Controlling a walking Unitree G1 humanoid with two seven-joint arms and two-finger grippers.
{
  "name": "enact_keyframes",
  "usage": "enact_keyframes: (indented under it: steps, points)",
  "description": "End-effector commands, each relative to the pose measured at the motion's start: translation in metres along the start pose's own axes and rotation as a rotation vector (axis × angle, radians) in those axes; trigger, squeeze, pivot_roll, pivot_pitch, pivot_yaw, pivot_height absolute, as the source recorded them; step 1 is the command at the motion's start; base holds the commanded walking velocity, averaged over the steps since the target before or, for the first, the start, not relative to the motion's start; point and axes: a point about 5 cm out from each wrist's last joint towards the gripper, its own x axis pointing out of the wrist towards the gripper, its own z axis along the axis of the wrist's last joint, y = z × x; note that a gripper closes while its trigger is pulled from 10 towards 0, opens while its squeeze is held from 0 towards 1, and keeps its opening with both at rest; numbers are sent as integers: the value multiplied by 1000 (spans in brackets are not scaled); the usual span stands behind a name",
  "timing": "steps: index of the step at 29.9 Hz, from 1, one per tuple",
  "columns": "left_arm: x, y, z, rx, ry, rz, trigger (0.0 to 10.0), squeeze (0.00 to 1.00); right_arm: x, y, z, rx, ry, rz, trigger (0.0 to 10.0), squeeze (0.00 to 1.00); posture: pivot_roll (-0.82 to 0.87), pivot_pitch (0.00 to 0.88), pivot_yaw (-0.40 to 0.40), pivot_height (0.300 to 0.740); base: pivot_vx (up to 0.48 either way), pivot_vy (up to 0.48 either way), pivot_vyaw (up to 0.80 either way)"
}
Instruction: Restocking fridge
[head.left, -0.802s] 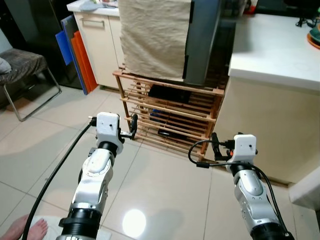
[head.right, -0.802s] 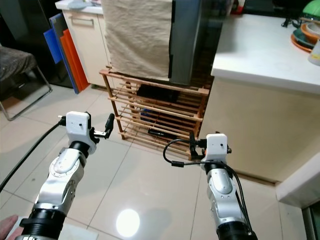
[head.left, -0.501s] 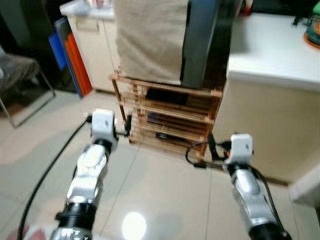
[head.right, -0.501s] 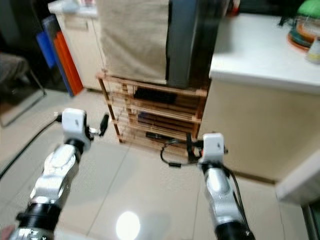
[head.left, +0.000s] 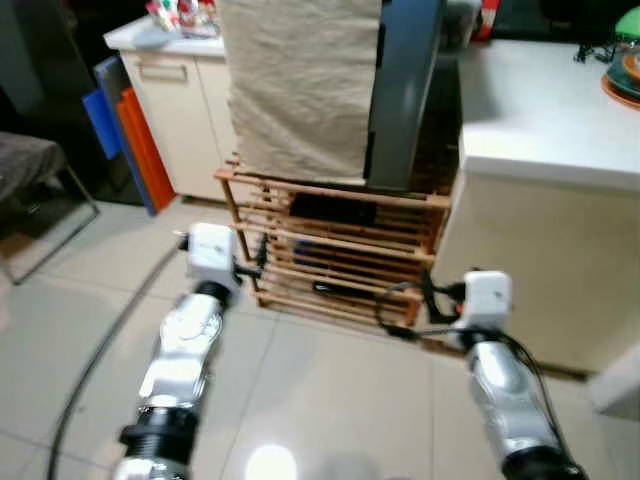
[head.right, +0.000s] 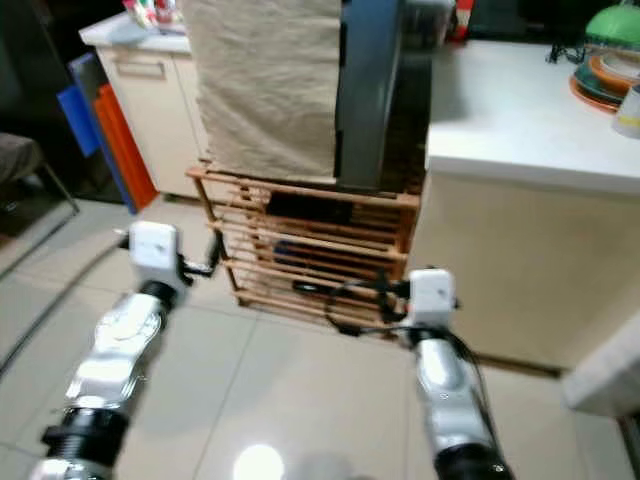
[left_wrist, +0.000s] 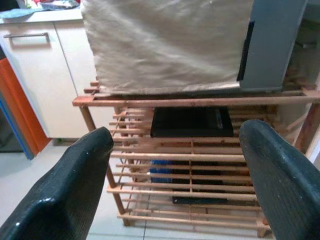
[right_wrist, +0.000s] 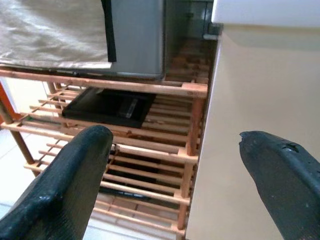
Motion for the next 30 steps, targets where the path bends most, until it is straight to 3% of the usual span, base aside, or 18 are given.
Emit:
enact_keyframes:
  steps: [1,7,9,10,16,21,26,30]
  points:
    - [-1,12,3,15,-10,23,10000,0,2,9,6,21,-34,17,10000,0,-109,0,57,740,379,296,0]
    - [-14,20,-4,10,-24,-5,10000,0,-5,-2,6,27,-51,-16,10000,0,-121,0,71,740,387,282,0]
    - [-21,18,-5,55,-67,-53,10000,0,-8,-3,6,39,-62,-26,10000,0,-119,0,70,740,405,255,0]
    - [-34,21,-9,171,-128,-83,10000,0,-11,-4,9,55,-95,-31,10000,0,-122,0,69,740,409,247,0]
    - [-49,41,-23,181,-104,17,10000,0,-21,-7,4,29,-116,-29,10000,0,-117,0,65,740,304,367,0]
    - [-49,42,-25,180,-101,18,10000,0,-23,-8,-1,22,-94,-32,10000,0,-117,0,69,740,273,395,0]
    - [-40,50,-27,63,-72,78,10000,0,-21,-7,-4,16,-78,-30,10000,0,-123,0,77,740,108,418,0]
    - [-29,45,-27,34,-41,65,10000,0,-23,-9,-8,17,-58,-41,10000,0,-128,0,82,740,0,473,-547]
